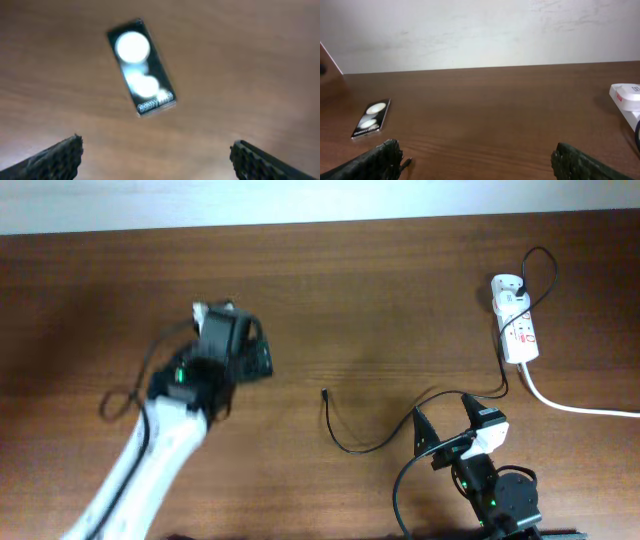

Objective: Plug charger to phone and switch on socket
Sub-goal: 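Move the left gripper over the black phone and grasp it, then lift the phone with the left gripper toward the table center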

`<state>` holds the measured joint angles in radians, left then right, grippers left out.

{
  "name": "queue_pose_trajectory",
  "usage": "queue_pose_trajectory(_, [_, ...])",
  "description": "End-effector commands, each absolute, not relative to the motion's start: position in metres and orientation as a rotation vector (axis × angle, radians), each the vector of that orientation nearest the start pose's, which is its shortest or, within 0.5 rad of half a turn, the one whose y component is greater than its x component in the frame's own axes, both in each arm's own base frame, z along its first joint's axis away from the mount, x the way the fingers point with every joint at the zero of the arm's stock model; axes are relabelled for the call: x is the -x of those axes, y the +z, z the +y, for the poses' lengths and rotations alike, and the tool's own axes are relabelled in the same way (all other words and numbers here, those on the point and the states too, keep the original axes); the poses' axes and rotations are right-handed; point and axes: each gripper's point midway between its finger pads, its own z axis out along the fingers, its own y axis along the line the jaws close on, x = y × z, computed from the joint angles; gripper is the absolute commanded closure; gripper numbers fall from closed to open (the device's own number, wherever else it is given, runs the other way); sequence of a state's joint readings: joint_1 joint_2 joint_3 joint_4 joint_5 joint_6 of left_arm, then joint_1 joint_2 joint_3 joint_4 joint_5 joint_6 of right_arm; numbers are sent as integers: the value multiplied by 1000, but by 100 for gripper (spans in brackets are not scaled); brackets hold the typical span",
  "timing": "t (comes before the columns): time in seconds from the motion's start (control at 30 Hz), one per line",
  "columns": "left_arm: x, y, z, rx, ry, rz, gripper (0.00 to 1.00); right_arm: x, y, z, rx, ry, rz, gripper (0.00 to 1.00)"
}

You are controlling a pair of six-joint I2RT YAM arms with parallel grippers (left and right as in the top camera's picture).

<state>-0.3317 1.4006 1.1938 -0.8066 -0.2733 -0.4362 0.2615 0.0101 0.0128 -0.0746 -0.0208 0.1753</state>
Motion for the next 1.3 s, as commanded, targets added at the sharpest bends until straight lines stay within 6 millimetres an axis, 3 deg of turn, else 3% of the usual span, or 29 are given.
queue_pose_trajectory(0.0, [-393, 165, -60, 433, 86, 2562, 1, -237, 156, 66, 95, 341, 1655, 1])
queue_pose_trajectory(0.1, [-409, 117, -56, 566, 38, 2653, 1, -237, 156, 66, 95, 341, 1654, 1])
queue_pose_trajectory(0.2, [-419, 86, -46, 632, -14, 2705, 1, -237, 156, 66, 95, 341, 1655, 1])
queue_pose_trajectory(0.47, [-426, 33, -34, 709, 33, 2765, 1, -237, 156, 66, 95, 341, 1655, 1])
queue_pose_trajectory(0.67, [-442, 23, -23, 748, 13, 2718, 1, -237, 156, 66, 95, 341, 1655, 1])
queue_pose_trajectory(0.73, [-442, 9, -25, 753, -6, 2744, 1, -237, 156, 66, 95, 341, 1655, 1])
queue_pose_trajectory(0.87, [-450, 7, -26, 748, -21, 2718, 1, -237, 156, 66, 95, 341, 1655, 1])
queue_pose_trajectory(1.0, [-441, -24, -30, 759, -25, 2793, 1, -237, 156, 66, 95, 341, 1655, 1])
queue_pose_trajectory(1.1, [-438, -31, -30, 763, -15, 2811, 0, -237, 156, 66, 95, 341, 1655, 1])
queue_pose_trajectory(1.27, [-424, -35, -21, 795, 24, 2859, 21, -237, 156, 66, 95, 341, 1655, 1])
